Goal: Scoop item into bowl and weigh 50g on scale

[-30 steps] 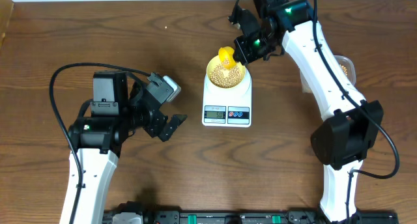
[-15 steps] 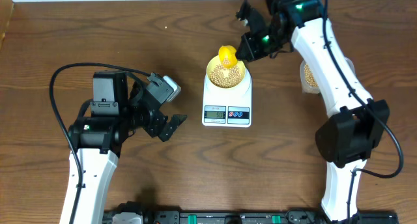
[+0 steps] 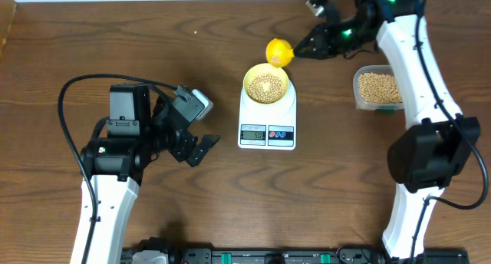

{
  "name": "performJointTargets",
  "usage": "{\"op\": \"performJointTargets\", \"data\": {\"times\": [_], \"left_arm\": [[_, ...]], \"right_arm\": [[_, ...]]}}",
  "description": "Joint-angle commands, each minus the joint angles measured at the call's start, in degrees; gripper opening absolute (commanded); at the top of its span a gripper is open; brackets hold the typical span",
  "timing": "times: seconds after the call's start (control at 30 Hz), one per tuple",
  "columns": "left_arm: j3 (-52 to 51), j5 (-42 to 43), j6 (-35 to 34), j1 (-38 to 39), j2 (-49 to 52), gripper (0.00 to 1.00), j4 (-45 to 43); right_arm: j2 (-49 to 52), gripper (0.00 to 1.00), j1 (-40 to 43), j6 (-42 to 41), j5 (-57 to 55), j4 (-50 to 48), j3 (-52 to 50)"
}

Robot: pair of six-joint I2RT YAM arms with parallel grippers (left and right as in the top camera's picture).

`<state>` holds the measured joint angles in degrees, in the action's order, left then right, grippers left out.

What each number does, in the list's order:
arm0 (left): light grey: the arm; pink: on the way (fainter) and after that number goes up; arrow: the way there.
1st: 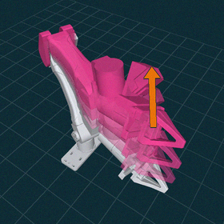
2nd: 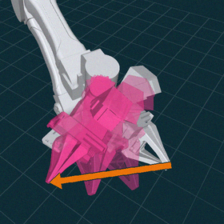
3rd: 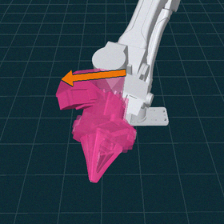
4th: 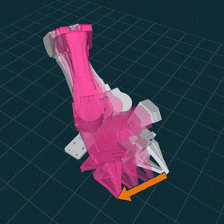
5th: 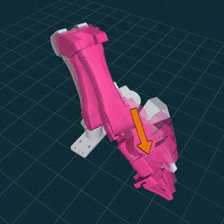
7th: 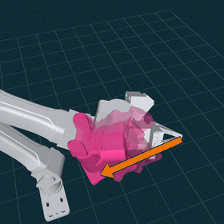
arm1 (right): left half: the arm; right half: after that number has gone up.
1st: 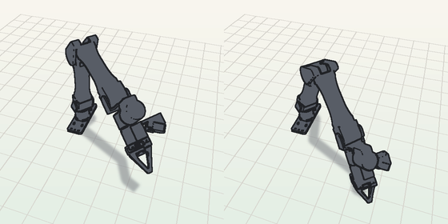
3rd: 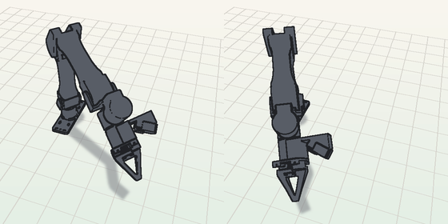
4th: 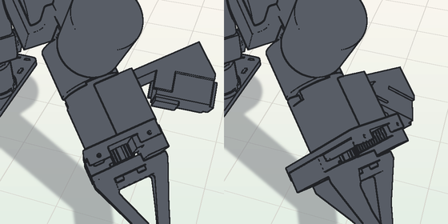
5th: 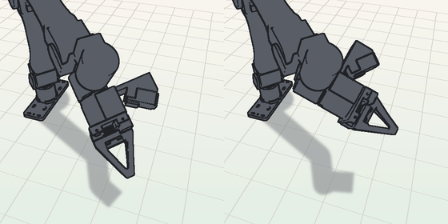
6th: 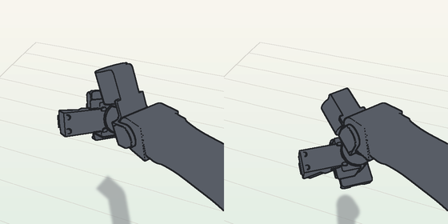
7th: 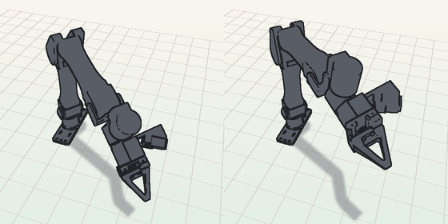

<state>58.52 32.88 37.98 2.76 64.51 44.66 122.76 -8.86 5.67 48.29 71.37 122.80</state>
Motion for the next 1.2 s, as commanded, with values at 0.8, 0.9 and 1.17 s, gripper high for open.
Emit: {"op": "performJointTargets", "data": {"times": [0.8, 0.9, 1.17], "left_arm": [[-0.3, 0.8, 0.8, -0.2, 0.2, 0.99, 0.1], [-0.3, 0.8, 0.8, -0.2, 0.2, 0.99, 0.1], [-0.3, 0.7, 0.8, -0.2, 0.2, 0.99, 0.1]], "right_arm": [[-6.8, 0.01, 19.9, 1.7, -3.4, 10.4, 0.2], [-6.8, 0.01, 21.2, 1.7, -5.4, 11.1, 0.2], [-6.8, 0.01, 23.5, 0.3, -11.8, 12.7, 0.2]]}}
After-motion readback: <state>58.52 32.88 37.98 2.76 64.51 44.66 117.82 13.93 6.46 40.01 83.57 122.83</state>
